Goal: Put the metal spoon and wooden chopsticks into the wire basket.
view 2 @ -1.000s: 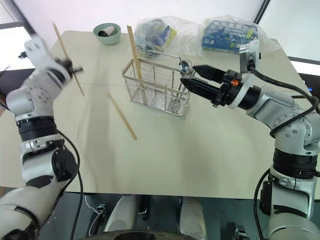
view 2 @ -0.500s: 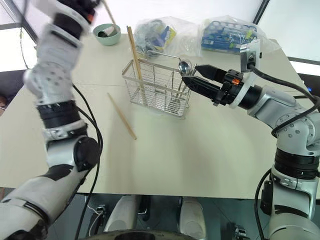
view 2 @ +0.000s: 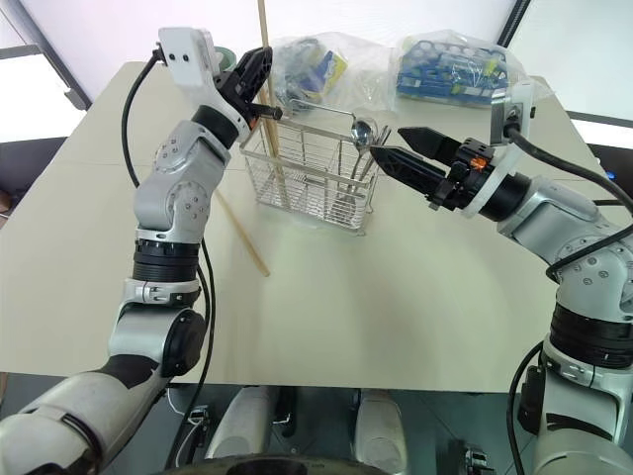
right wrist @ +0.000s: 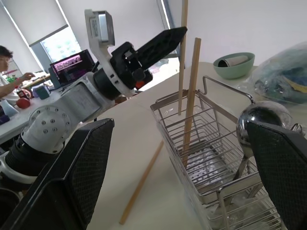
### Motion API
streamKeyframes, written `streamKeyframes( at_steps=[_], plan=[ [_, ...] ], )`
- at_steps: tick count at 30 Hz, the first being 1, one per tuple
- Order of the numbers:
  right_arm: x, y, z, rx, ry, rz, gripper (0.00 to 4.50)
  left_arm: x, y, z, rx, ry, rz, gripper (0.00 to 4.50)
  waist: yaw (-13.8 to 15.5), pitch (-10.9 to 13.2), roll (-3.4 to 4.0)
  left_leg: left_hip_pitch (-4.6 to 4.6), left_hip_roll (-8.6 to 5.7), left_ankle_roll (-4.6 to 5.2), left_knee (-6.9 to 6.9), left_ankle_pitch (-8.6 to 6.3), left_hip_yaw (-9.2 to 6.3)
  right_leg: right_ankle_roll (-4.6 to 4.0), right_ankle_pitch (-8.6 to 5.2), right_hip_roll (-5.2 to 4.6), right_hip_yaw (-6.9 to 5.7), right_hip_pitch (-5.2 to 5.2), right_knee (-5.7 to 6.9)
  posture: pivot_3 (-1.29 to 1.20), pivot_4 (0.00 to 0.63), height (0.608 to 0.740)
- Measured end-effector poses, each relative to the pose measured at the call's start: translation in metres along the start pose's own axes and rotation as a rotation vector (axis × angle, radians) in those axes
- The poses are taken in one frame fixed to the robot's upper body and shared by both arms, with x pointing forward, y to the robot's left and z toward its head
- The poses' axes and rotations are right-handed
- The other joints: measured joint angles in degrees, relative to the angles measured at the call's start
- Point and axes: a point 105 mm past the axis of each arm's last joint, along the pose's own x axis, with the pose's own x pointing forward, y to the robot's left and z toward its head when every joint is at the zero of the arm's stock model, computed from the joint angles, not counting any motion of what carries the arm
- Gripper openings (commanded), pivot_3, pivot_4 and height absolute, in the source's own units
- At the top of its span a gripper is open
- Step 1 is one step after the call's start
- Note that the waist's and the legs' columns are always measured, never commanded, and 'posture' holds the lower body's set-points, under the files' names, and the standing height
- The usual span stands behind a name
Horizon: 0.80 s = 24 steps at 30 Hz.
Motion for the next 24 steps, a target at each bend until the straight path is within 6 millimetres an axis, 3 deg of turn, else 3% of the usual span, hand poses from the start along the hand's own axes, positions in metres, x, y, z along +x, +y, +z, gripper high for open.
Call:
streamKeyframes(
  at_steps=[2, 9, 14, 19, 24],
  plan=[
    [0.0, 0.0, 0.0, 0.001, 0.0, -0.004, 4.5, 0.0, -0.001, 0.002, 0.009, -0.014, -0.001, 1.17, 0.1, 0.0, 0.0, 0.0, 0.0, 0.01, 0.0, -0.01, -0.01, 0.0, 0.0, -0.01, 0.0, 0.01, 0.0, 0.0, 0.15, 0.708],
    [0.0, -0.001, 0.0, 0.001, -0.001, -0.006, 4.5, -0.007, -0.007, 0.003, -0.025, -0.023, -0.013, 4.46, 0.0, 0.0, 0.0, 0.01, 0.02, 0.03, 0.0, -0.02, -0.06, 0.0, 0.0, 0.0, 0.0, 0.01, 0.01, 0.0, 0.15, 0.708],
    [0.001, -0.002, 0.001, 0.005, -0.004, 0.001, 4.5, -0.016, -0.007, 0.016, -0.004, -0.018, 0.004, 4.46, 0.0, 0.0, 0.0, 0.01, 0.02, 0.03, 0.0, -0.02, -0.08, 0.0, 0.0, 0.01, 0.0, 0.01, 0.01, 0.0, 0.15, 0.708],
    [0.003, -0.002, -0.002, 0.017, 0.005, 0.009, 4.5, -0.026, 0.015, 0.036, 0.056, -0.023, 0.085, 4.46, 0.0, 0.0, 0.0, 0.02, 0.02, 0.03, 0.0, -0.02, -0.09, 0.0, 0.0, 0.01, 0.0, 0.01, 0.01, 0.0, 0.15, 0.708],
    [0.005, -0.004, -0.003, 0.022, 0.003, 0.017, 4.5, -0.036, 0.041, 0.044, 0.078, 0.009, 0.167, 4.46, 0.0, 0.0, 0.0, 0.01, 0.01, 0.03, 0.0, -0.02, -0.08, 0.0, 0.0, 0.0, 0.0, 0.02, 0.0, 0.0, 0.15, 0.708]
  ],
)
